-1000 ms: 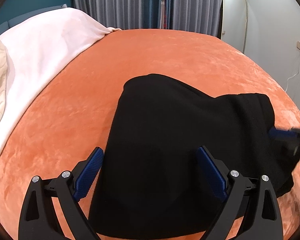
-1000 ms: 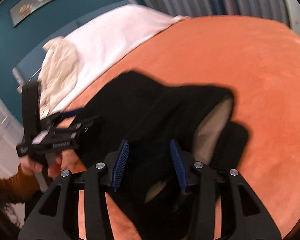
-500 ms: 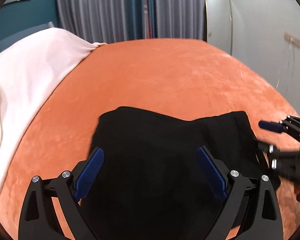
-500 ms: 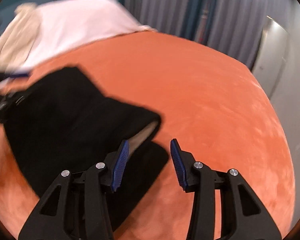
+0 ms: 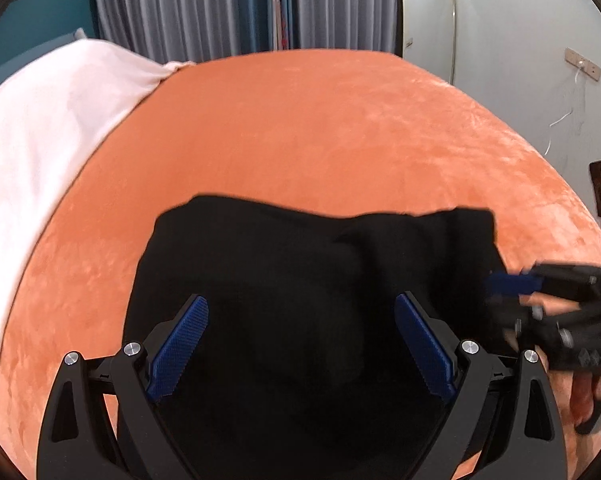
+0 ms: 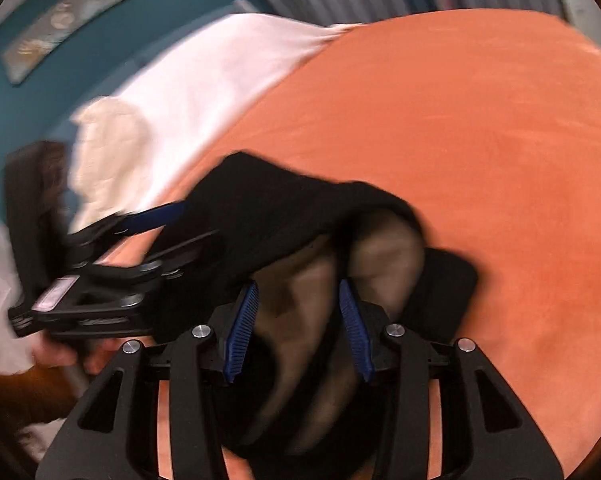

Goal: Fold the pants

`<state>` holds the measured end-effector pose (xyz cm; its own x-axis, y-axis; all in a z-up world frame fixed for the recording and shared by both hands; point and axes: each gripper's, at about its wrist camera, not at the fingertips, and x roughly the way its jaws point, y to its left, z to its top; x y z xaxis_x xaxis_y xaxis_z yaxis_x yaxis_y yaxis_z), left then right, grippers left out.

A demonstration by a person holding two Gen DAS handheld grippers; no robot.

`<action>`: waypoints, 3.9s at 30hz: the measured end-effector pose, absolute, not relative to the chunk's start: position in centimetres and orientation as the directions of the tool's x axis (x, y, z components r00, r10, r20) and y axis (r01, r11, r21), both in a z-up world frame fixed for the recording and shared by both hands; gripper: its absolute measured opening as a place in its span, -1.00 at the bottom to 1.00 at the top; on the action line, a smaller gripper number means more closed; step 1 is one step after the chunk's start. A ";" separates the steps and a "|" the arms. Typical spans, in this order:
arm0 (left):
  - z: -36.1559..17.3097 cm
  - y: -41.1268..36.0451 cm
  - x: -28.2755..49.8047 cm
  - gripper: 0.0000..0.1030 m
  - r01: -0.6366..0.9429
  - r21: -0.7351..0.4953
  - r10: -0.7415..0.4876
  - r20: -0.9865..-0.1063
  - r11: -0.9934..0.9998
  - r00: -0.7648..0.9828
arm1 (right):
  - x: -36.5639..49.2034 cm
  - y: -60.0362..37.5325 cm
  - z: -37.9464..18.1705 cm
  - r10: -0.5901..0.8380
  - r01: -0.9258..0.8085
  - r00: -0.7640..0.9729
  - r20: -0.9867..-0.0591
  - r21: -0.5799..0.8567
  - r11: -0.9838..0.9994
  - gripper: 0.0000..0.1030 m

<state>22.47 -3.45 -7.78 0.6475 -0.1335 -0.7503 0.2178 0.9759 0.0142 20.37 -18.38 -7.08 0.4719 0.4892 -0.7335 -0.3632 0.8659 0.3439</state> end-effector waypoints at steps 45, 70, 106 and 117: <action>-9.7 4.0 21.1 0.90 0.123 0.010 -0.075 -0.745 0.992 0.663 | 17.9 -22.1 -3.7 0.165 0.258 0.675 -0.719 0.439 0.861 -0.80; -7.9 13.4 21.7 0.90 -0.089 -0.033 0.037 -0.726 0.995 0.687 | 28.9 6.4 -7.3 0.091 -0.209 0.496 -0.864 -0.017 0.978 -0.80; -12.7 9.8 18.5 0.90 0.188 -0.356 -0.402 -0.800 0.915 0.445 | 5.7 -21.5 -5.9 0.200 0.105 0.650 -0.733 0.348 0.932 0.72; -14.7 8.3 19.9 0.90 0.206 -0.331 -0.390 -0.782 0.921 0.487 | 10.7 -21.0 -10.4 0.415 0.138 0.575 -0.705 0.584 0.800 0.05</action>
